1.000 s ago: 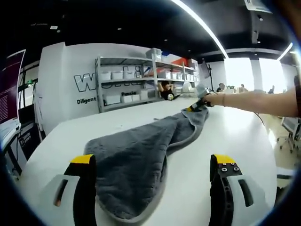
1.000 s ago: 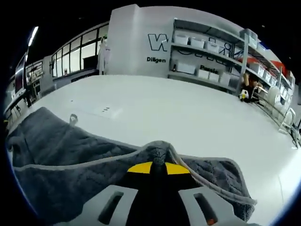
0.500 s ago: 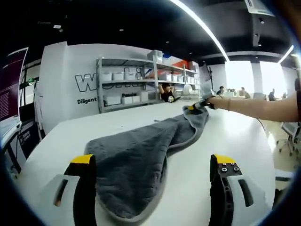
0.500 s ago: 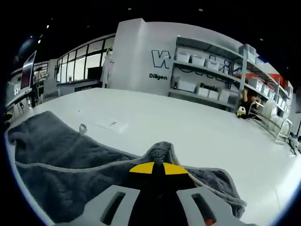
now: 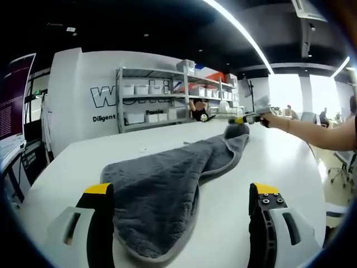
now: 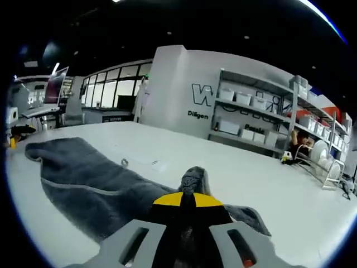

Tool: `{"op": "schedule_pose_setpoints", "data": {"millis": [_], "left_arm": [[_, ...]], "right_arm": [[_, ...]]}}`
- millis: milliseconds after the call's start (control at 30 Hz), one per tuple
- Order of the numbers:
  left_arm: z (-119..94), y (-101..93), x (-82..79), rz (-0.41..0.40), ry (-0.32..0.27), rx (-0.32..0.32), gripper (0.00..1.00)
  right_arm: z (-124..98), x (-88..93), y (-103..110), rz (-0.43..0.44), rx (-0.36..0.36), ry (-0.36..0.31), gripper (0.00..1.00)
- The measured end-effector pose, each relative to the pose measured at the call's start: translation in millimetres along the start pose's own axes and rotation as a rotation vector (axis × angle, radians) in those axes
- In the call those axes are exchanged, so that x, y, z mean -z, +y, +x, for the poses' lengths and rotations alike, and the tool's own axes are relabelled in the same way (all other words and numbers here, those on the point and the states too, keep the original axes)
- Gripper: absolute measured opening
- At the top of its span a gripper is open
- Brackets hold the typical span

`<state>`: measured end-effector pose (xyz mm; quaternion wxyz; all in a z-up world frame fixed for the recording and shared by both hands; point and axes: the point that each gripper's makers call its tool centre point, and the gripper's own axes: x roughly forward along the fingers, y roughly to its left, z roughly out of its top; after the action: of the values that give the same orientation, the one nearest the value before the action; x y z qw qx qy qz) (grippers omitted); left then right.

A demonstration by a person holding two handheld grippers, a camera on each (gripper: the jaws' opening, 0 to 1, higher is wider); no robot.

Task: Open the folded towel by lifting each exposed corner and separating the folded layers until the towel lies flat within the target outline without major curled edges

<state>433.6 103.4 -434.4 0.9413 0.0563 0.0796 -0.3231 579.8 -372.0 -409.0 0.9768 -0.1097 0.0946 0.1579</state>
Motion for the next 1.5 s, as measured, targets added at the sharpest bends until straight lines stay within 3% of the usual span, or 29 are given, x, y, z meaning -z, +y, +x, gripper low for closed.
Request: {"op": "schedule_pose_setpoints", "data": {"millis": [200,733,967,1300,1433,1500], "left_arm": [[0,-3.0,1.6,0.004,0.006,0.007,0.99],[1,-9.8,3.9,-0.001,0.008,0.021,0.99],[-1,-8.2,3.5,-0.003,0.005,0.018,0.99],[-2,-7.6,1.4,-0.002,-0.004,0.017,0.99],[-2,-8.2,3.6,-0.004,0.005,0.020,0.99],[-1,-8.1,2.6,-0.003,0.002,0.021,0.99]], "right_arm": [[-22,2.5,9,-0.027,-0.027,-0.009,0.01],[-79,30.3,25,-0.039,-0.090,-0.004,0.01],[-99,53.0,8,-0.026,-0.080,0.059,0.01],[-125,91.7,0,-0.019,-0.098,0.206,0.01],[-125,99.0,-2,-0.016,-0.102,0.234,0.02],[-123,98.3,4,-0.011,-0.137,0.219,0.04]]}}
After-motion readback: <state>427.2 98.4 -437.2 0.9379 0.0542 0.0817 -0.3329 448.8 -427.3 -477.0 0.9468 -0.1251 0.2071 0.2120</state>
